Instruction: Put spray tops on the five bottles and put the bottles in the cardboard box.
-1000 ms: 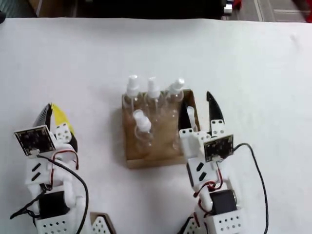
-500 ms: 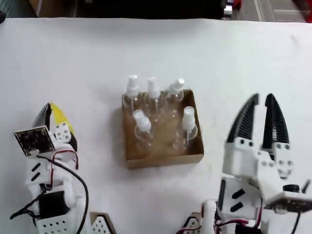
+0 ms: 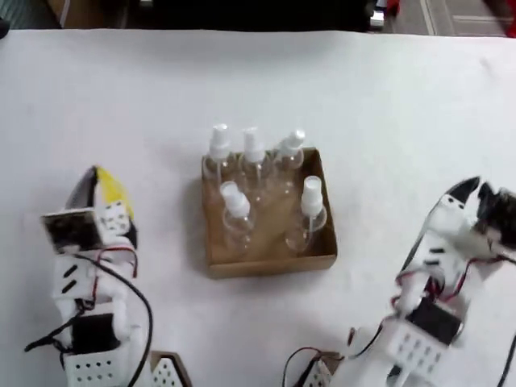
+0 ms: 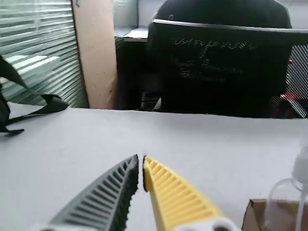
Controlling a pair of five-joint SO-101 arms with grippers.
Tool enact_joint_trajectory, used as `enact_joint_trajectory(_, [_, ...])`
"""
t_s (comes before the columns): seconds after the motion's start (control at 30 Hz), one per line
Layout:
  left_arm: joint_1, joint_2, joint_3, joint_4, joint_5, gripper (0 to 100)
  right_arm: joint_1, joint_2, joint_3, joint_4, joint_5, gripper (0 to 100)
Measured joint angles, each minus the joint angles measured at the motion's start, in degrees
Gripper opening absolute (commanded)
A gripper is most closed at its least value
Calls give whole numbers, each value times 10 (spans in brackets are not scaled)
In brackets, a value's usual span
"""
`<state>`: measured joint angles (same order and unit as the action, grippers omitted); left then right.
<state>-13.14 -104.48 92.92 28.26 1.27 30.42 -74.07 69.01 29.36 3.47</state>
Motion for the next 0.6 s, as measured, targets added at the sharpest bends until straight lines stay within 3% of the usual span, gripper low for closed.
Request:
enact_joint_trajectory(0.17, [40, 0, 39, -10, -126, 24, -4, 111, 45, -52, 1, 18])
enact_joint_trajectory(0.3, [45, 1, 41, 40, -206, 34, -31, 174, 96, -117, 1, 18])
enact_joint_trajectory(0.43, [47, 1, 41, 67, -179, 122, -81, 207, 158, -188, 54, 19])
enact_joint_trajectory(0.6, [47, 1, 42, 127, -33, 126, -105, 211, 246, -265, 176, 19])
